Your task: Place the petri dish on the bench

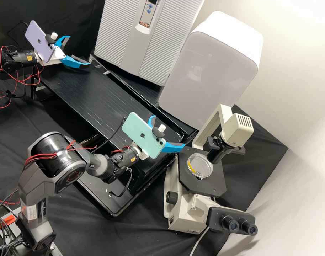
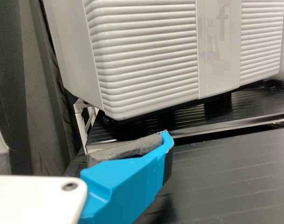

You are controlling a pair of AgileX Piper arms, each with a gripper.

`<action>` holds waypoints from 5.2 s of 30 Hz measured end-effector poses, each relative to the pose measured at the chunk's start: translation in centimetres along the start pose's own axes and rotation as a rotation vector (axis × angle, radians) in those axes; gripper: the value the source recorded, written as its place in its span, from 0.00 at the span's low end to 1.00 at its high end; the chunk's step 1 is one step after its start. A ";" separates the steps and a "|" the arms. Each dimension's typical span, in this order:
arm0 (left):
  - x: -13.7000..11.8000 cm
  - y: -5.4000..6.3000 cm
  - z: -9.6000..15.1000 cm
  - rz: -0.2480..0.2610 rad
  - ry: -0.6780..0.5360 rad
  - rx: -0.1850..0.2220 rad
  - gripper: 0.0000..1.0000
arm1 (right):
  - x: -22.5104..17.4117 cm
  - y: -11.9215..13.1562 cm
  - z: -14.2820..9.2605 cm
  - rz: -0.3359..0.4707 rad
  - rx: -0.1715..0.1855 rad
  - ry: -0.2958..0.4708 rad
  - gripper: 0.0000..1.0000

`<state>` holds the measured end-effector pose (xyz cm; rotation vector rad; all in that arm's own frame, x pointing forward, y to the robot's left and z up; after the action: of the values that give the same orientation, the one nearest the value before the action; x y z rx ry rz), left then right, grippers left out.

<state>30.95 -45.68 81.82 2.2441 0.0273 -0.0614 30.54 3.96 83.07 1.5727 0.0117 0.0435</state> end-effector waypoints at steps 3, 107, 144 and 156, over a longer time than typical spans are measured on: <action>0.0 0.0 0.0 0.000 0.000 0.000 1.00 | 0.0 0.0 0.0 0.000 0.000 0.000 1.00; 0.0 0.0 0.0 0.000 0.000 0.000 1.00 | 1.7 4.2 8.7 0.256 -0.068 -0.267 0.00; 0.0 0.0 0.0 0.000 0.000 0.000 1.00 | 1.8 4.1 8.8 0.248 -0.050 -0.265 0.00; 0.0 0.0 0.0 0.000 0.000 0.000 1.00 | -1.0 3.1 7.3 0.165 0.005 -0.183 0.00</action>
<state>30.95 -45.68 81.82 2.2441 0.0273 -0.0614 29.76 -3.39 86.18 1.5750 -0.2614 0.0292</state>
